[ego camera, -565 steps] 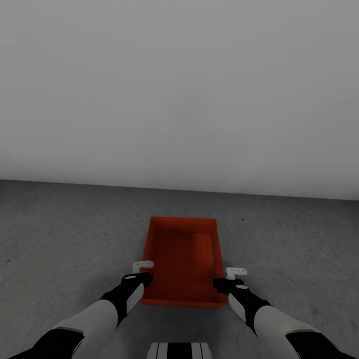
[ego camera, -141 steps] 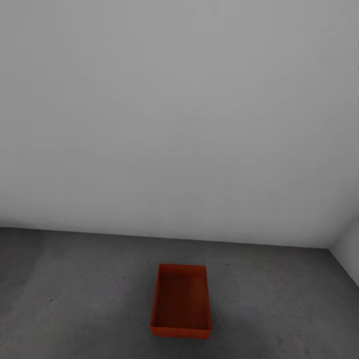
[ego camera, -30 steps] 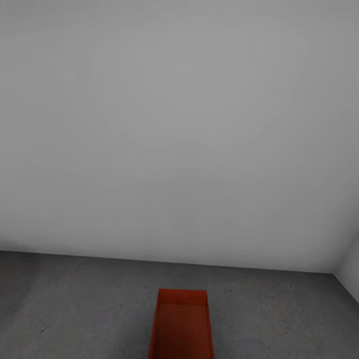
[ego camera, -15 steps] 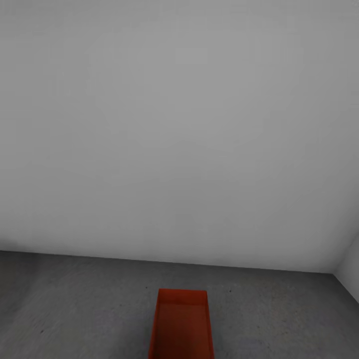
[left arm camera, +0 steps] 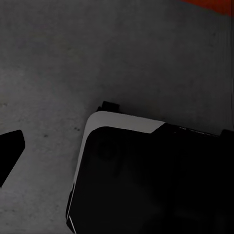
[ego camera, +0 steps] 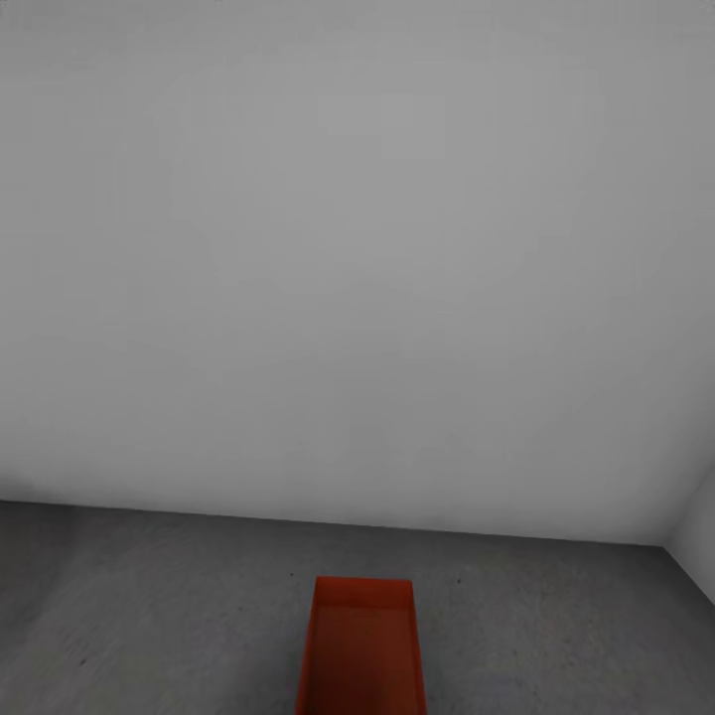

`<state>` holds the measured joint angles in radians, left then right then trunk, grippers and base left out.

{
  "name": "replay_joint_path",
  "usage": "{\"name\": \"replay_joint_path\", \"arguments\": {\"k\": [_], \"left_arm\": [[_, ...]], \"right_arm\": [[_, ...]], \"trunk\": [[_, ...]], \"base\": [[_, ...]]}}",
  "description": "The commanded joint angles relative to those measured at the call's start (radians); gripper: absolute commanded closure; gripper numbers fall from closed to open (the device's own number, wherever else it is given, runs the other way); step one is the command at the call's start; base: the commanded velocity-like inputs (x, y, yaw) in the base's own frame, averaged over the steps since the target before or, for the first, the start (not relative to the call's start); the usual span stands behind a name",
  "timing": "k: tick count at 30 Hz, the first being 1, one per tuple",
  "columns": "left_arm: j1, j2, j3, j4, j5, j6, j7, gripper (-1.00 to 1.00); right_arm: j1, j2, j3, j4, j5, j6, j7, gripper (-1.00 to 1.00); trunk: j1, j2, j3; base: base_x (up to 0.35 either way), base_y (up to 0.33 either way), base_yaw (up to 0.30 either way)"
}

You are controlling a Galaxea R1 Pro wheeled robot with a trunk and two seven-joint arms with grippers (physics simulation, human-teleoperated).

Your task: Move the two storage containers from the living room to the garage. In the garage, place one container on the floor and stack the other container on top of it (either order is fine).

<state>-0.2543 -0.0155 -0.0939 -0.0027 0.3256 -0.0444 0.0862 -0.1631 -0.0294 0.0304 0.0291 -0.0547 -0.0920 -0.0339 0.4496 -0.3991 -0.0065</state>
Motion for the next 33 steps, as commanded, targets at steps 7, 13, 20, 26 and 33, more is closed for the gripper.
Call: {"name": "replay_joint_path", "arguments": {"k": [7,13,20,26,33], "left_arm": [[0.000,-0.008,-0.009,0.002,0.011,-0.002,0.003,-1.00],[0.000,-0.008,-0.009,0.003,0.013,-0.002,0.004,-1.00],[0.017,-0.010,-0.010,0.004,0.011,0.003,0.004,-1.00],[0.022,-0.009,-0.010,0.004,0.010,0.001,0.004,-1.00],[0.023,-0.010,-0.010,0.004,0.010,0.000,0.004,-1.00]], "right_arm": [[-0.001,0.002,0.003,0.003,-0.007,-0.007,0.000,-1.00],[-0.001,0.000,0.001,0.003,-0.012,-0.006,0.000,-1.00],[-0.001,-0.007,-0.001,0.003,-0.017,-0.006,0.000,-1.00],[-0.001,-0.010,-0.001,0.003,-0.018,-0.006,0.000,-1.00],[-0.001,-0.009,-0.001,0.003,-0.017,-0.006,0.000,-1.00]], "trunk": [[0.000,-0.001,0.010],[0.000,-0.001,0.019],[0.000,-0.001,0.030],[0.000,-0.001,0.040],[0.000,-0.001,0.051]], "base": [[0.000,0.000,0.000],[0.000,0.000,0.000],[0.000,0.000,0.000],[0.000,0.000,0.000],[0.000,0.000,0.000]]}}
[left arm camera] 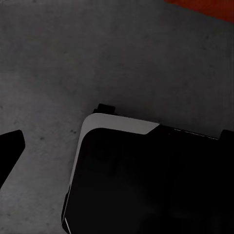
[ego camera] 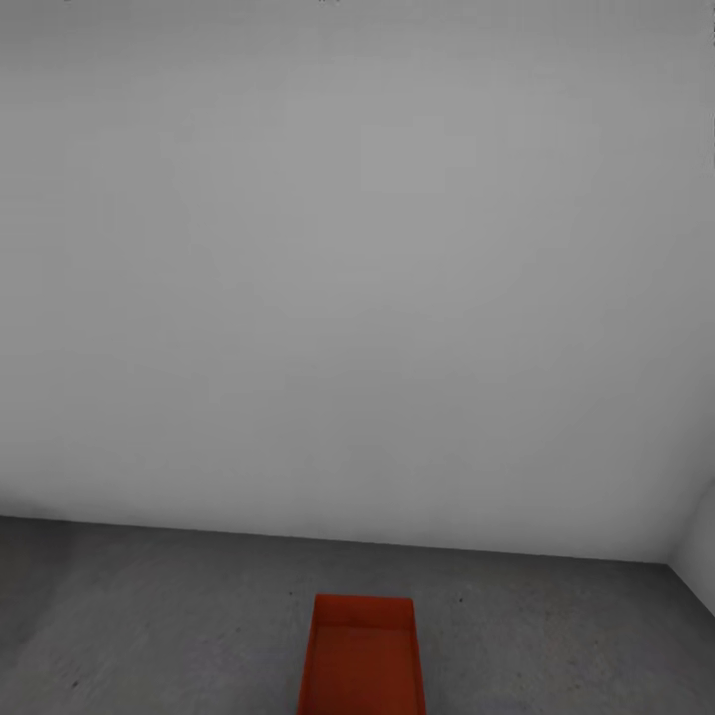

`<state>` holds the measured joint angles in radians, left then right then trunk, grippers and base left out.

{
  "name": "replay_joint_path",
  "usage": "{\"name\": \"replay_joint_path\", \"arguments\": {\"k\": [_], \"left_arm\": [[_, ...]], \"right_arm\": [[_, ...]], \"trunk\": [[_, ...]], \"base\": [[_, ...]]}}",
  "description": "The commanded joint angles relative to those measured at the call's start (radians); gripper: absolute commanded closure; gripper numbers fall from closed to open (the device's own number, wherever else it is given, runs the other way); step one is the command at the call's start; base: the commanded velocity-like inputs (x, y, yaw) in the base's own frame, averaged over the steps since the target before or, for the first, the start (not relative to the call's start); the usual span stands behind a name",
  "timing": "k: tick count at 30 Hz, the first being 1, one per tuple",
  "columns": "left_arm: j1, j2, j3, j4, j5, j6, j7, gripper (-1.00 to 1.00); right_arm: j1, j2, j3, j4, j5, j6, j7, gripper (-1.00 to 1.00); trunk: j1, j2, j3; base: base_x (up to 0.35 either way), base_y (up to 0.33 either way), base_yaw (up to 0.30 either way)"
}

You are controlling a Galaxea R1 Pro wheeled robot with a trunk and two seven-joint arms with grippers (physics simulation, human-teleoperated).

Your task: Move the two storage containers from the living room to the garage. In the garage, place one container on the floor and stack the other container on top of it (either order is fine).

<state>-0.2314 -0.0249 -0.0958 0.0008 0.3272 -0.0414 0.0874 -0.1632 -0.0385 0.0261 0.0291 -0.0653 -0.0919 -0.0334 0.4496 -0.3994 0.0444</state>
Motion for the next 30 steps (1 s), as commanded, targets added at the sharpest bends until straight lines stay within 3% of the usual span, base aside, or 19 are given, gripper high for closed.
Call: {"name": "replay_joint_path", "arguments": {"k": [1,13,30], "left_arm": [[0.000,-0.001,-0.009,0.001,0.008,-0.003,0.003,-1.00],[0.001,-0.003,-0.009,0.001,0.003,-0.005,0.002,-1.00],[0.001,-0.009,-0.010,0.001,0.001,-0.005,0.000,-1.00]], "right_arm": [[-0.001,0.000,0.003,0.003,-0.007,-0.006,-0.001,-1.00],[-0.001,0.000,0.003,0.003,-0.005,-0.006,-0.003,-1.00],[-0.001,0.001,0.007,0.003,0.003,-0.009,-0.016,-1.00]], "trunk": [[0.000,-0.001,0.001],[0.000,-0.001,0.019],[0.000,-0.001,0.020]], "base": [[0.000,0.000,0.000],[0.000,0.000,0.000],[-0.005,0.000,0.000]]}}
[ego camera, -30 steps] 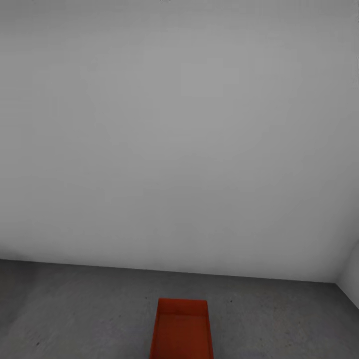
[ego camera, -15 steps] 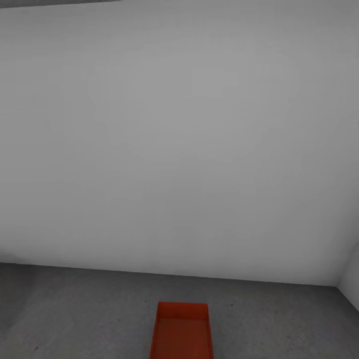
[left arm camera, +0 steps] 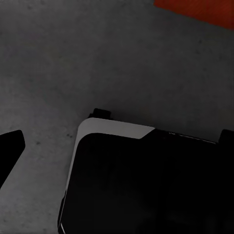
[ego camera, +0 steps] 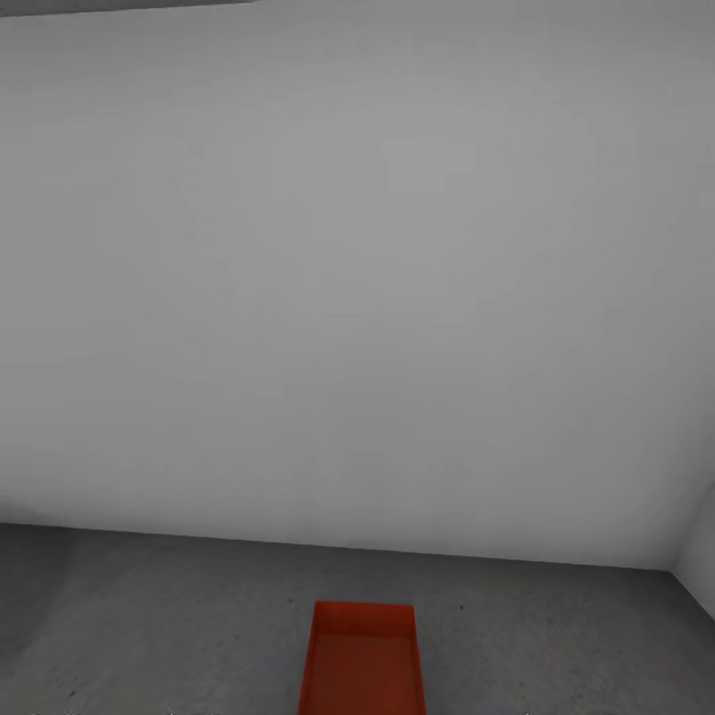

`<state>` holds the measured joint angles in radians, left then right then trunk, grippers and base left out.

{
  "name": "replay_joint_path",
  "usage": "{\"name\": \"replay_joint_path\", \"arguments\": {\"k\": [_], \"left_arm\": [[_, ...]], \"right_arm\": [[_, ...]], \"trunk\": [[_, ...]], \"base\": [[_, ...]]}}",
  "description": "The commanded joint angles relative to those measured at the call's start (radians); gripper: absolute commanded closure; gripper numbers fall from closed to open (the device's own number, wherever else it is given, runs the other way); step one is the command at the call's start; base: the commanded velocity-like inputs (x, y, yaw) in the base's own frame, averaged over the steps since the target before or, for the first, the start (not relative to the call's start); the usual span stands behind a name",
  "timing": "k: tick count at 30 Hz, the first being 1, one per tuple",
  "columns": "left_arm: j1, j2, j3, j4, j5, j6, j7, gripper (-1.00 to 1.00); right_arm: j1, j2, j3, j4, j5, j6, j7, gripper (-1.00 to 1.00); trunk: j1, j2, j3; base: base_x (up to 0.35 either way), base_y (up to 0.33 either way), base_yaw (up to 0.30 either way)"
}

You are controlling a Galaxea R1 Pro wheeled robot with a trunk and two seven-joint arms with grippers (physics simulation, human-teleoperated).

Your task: Move the two storage containers from the living room to the garage. In the garage, place one container on the floor and stack the other container on top of it (either order is fine).

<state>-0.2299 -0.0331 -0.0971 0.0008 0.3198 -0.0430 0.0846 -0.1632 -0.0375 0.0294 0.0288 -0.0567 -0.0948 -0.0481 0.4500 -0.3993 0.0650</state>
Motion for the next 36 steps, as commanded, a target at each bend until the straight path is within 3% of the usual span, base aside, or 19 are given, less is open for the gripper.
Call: {"name": "replay_joint_path", "arguments": {"k": [1,17,36], "left_arm": [[0.000,-0.001,-0.008,0.001,0.008,-0.003,0.003,-1.00],[0.000,-0.013,-0.007,0.001,0.010,-0.045,0.004,-1.00],[0.001,-0.008,-0.007,0.001,0.014,-0.048,0.014,-1.00]], "right_arm": [[-0.001,0.000,0.003,0.003,-0.006,-0.006,-0.001,-1.00],[-0.001,0.001,-0.001,0.004,-0.019,-0.043,-0.001,-1.00],[-0.001,-0.005,-0.005,0.004,-0.020,-0.032,0.013,-1.00]], "trunk": [[0.000,-0.001,0.000],[0.000,-0.001,0.000],[0.000,-0.001,0.011]], "base": [[-0.130,0.000,0.000],[-0.286,0.081,-0.046],[-0.005,0.010,-0.279]]}}
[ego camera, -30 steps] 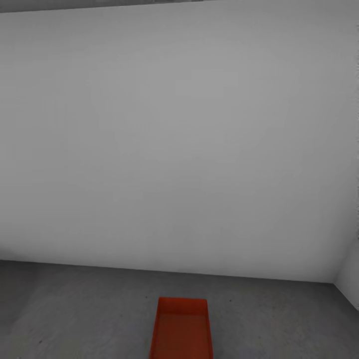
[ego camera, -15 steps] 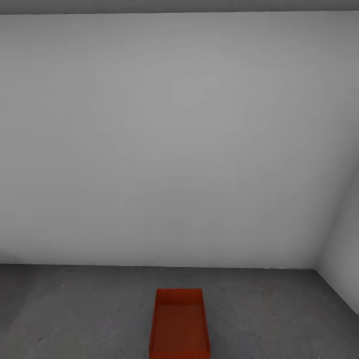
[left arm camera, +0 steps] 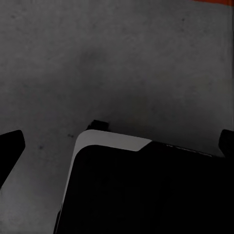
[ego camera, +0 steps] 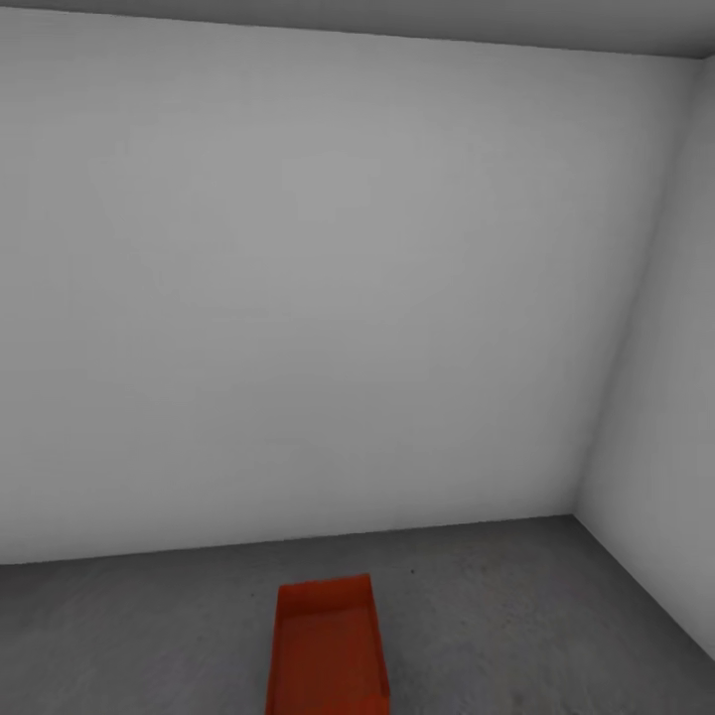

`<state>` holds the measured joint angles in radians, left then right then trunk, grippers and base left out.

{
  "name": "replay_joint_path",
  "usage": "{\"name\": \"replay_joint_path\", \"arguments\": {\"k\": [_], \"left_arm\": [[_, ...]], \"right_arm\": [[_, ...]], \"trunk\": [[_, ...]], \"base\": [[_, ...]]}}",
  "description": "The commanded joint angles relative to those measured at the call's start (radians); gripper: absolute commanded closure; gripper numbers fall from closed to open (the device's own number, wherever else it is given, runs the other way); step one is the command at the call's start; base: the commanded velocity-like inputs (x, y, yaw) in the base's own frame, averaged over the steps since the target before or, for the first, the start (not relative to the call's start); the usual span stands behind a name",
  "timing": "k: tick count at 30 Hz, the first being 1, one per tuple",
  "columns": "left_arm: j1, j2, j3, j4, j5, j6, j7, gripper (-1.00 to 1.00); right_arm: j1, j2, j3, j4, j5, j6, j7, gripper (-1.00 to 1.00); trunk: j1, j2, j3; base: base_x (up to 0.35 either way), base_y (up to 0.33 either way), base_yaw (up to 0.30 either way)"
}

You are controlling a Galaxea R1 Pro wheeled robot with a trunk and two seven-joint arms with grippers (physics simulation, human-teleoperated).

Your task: Move the two storage containers from the living room to the garage. In the garage, place one container on the floor and stack the other container on top of it (either order is fine).

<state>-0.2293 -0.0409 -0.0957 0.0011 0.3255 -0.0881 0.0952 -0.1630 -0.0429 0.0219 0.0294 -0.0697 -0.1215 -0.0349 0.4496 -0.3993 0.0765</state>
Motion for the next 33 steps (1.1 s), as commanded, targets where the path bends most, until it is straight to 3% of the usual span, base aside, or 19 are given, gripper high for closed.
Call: {"name": "replay_joint_path", "arguments": {"k": [1,33], "left_arm": [[0.000,0.000,-0.009,0.000,0.008,-0.003,0.004,-1.00],[0.000,0.001,-0.009,0.000,0.009,-0.002,0.005,-1.00]], "right_arm": [[-0.001,0.000,0.003,0.003,-0.007,-0.006,0.000,-1.00],[-0.001,0.003,0.004,0.003,-0.005,-0.006,0.000,-1.00]], "trunk": [[0.000,-0.001,0.000],[0.000,-0.001,0.017]], "base": [[0.000,0.000,-0.282],[0.000,0.000,-0.282]]}}
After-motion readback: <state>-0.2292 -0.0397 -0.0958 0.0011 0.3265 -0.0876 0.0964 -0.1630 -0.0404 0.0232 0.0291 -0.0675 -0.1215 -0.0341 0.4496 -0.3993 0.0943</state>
